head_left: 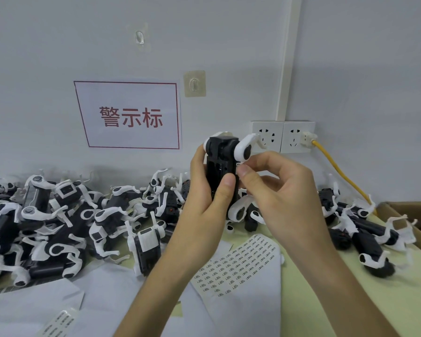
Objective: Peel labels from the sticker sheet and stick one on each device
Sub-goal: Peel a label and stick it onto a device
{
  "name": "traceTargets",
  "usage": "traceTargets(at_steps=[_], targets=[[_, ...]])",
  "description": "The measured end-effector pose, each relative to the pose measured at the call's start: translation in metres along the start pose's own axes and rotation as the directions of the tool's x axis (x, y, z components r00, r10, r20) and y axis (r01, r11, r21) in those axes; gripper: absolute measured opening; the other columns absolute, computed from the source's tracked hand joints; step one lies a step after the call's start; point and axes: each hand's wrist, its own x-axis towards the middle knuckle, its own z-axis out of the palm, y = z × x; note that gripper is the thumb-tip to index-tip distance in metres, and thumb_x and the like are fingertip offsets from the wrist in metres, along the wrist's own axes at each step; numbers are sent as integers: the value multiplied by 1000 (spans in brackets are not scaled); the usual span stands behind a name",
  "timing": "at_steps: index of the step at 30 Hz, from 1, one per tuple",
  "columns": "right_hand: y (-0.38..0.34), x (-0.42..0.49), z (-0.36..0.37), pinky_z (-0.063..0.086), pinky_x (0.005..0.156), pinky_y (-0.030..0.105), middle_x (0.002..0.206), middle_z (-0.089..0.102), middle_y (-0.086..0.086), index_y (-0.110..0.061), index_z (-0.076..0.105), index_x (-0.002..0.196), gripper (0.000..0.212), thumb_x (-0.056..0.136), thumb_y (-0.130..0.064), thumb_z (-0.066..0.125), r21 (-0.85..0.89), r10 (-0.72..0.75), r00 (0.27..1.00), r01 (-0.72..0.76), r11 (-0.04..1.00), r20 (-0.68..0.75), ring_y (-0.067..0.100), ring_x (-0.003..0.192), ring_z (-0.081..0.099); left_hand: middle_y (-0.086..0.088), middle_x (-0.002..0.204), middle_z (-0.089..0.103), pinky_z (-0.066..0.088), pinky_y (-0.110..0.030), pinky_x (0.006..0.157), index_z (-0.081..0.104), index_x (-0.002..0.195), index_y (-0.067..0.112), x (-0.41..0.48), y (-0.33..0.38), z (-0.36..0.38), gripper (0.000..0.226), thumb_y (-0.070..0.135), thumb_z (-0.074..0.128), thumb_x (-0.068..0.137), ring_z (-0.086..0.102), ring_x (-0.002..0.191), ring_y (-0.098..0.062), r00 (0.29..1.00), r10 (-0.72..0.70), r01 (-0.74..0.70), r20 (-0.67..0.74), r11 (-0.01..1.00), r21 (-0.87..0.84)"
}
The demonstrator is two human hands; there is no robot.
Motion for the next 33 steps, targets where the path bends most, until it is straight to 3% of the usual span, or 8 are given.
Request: traceTargets(at_steps=[7,10,13,15,20,24,28,33], targets=[[0,0,-1,60,76,52,76,76,4,-17,67,73,24,85,-33,80,61,82,996,-81,995,-16,30,72,74,33,132,57,39,-6,99,36,151,27,1,4,-2,43,24,42,108,50,129,10,998,34,-36,45,999,37],[3,4,-6,57,70,36,80,77,5,-18,65,69,33,72,-44,85,174,197,977,-208,963,77,22,74,74,27,139,58,43,-18,107,40,150,36,1,6,-5,47,37,44,103,50,133,5,997,-40,42,69,999,-28],[7,8,-7,52,68,23,78,71,1,-14,68,84,17,88,-29,74,320,222,952,-282,905,212,13,69,65,11,141,62,40,-43,116,49,147,36,-1,5,-8,48,43,47,99,55,135,-11,984,-158,167,82,978,-127],[8,9,-7,51,68,24,78,68,-1,-18,69,86,10,90,-27,71,340,184,956,-256,905,230,11,67,61,5,138,65,39,-49,116,54,144,32,-1,5,-8,49,46,49,98,58,132,-16,973,-213,225,90,959,-172],[8,7,-3,56,71,47,78,59,11,1,57,92,42,82,-37,73,197,65,986,-95,976,155,20,71,59,10,143,61,36,-45,118,52,144,41,-3,6,-5,44,45,48,101,53,137,-12,965,-207,230,162,963,-141],[10,11,-10,38,46,18,64,42,0,10,45,96,41,89,-23,66,338,11,955,-116,934,296,8,47,40,14,143,60,37,-42,117,51,145,43,-3,9,-9,45,44,49,100,53,137,-10,949,-217,254,227,956,-147],[16,16,-17,32,44,19,68,30,14,16,42,108,49,89,-25,64,336,18,922,-159,928,386,11,45,32,12,139,64,41,-39,114,55,138,50,-3,10,-9,42,44,49,98,56,133,-10,944,-220,254,245,960,-115],[22,15,-19,33,48,18,69,41,-4,-3,47,90,21,94,-20,58,335,-22,903,-136,933,429,9,47,33,20,134,66,42,-36,112,61,124,61,-3,10,-11,34,51,50,93,58,129,-4,937,-269,298,224,948,-112]])
